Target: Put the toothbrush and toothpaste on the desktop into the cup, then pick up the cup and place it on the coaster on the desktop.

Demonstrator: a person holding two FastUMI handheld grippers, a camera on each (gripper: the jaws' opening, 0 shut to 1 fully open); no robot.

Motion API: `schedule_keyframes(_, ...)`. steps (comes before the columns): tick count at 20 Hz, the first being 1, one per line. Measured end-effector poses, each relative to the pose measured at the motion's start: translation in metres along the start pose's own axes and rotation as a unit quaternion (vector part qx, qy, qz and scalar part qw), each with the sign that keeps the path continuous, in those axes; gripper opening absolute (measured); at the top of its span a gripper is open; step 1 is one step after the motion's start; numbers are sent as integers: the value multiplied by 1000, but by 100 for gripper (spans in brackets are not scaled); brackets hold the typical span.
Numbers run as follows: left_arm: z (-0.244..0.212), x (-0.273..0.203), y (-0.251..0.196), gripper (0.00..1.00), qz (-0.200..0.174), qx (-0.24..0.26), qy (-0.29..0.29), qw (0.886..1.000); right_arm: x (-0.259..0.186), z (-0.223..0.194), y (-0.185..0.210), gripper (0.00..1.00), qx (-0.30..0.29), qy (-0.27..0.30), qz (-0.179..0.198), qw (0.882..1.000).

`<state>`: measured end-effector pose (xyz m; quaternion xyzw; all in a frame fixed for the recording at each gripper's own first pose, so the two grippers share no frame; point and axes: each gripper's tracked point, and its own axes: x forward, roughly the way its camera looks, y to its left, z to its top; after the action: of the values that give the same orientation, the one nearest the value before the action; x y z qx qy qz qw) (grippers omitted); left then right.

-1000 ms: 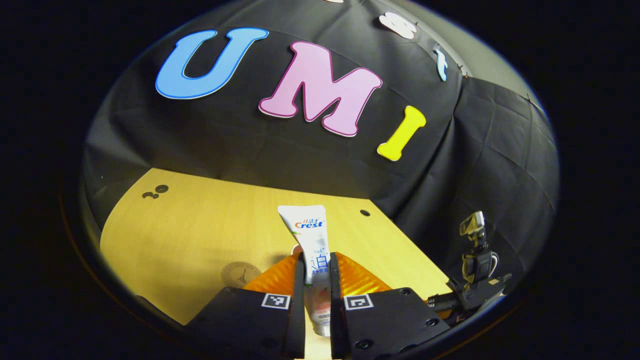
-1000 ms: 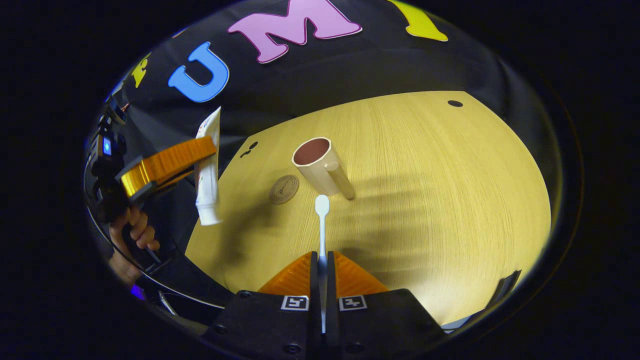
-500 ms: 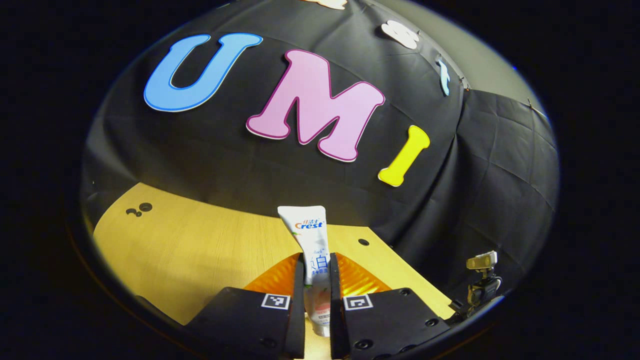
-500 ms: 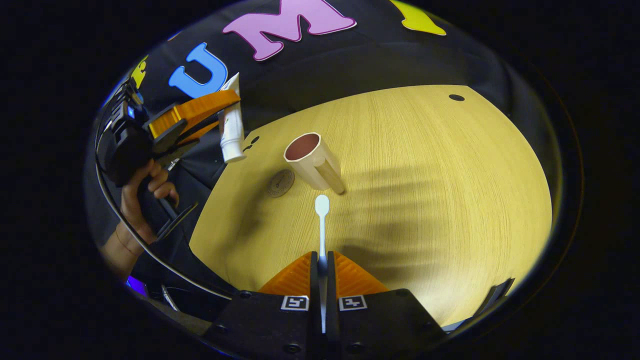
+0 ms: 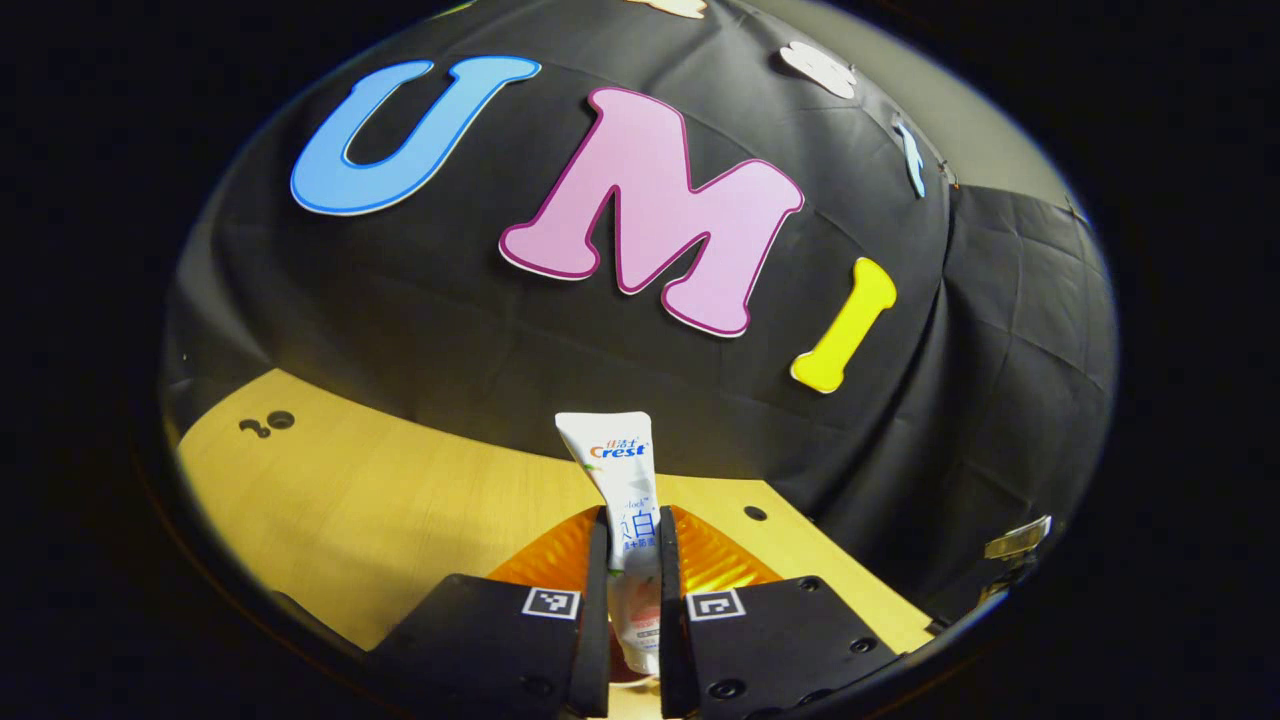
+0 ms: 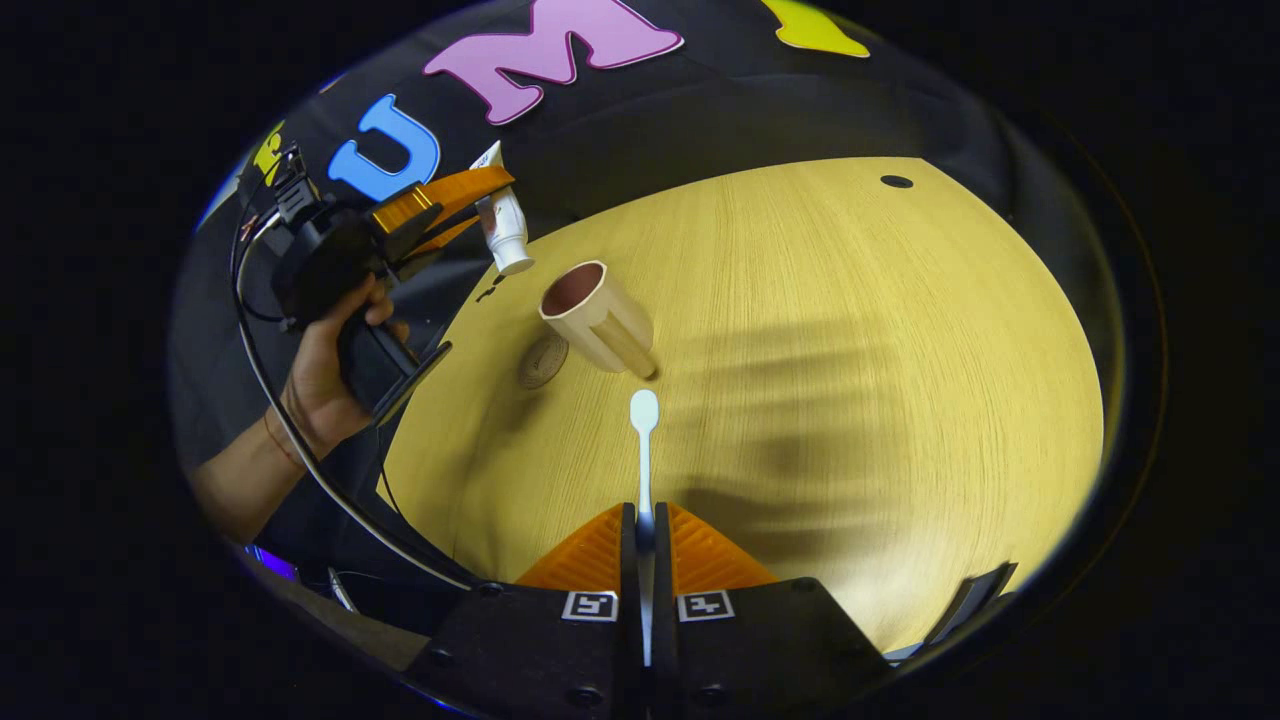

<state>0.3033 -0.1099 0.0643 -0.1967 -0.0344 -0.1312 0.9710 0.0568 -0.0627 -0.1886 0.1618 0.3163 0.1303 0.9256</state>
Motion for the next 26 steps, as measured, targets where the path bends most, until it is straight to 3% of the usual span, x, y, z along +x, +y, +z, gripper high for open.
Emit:
schedule_keyframes(8,-61,32,11,24,26,0,68,997,-7,6,-25,7,10,-5,-12,1000)
schedule_keyframes(13,-91,34,5,27,19,17,99,995,-6,8,-30,7,16,-6,-17,1000)
schedule_keyframes(15,-94,31,6,34,17,11,100,995,-6,10,-31,7,17,-6,-18,1000)
schedule_keyframes(16,-96,30,5,31,17,6,104,994,-6,10,-32,7,16,-7,-20,1000)
schedule_keyframes(20,-105,28,4,34,17,-6,116,993,-7,11,-31,7,21,-6,-21,1000)
schedule_keyframes(22,-105,23,6,46,14,-7,119,993,-7,12,-30,7,25,-10,-20,999)
schedule_keyframes(24,-105,16,5,42,10,-7,123,992,-6,15,-26,7,34,-20,-11,999)
schedule_keyframes(25,-104,17,5,54,7,-8,124,992,-6,19,-21,7,40,-28,-3,999)
schedule_keyframes(26,-103,15,5,47,5,-8,125,992,-6,23,-15,7,48,-36,5,998)
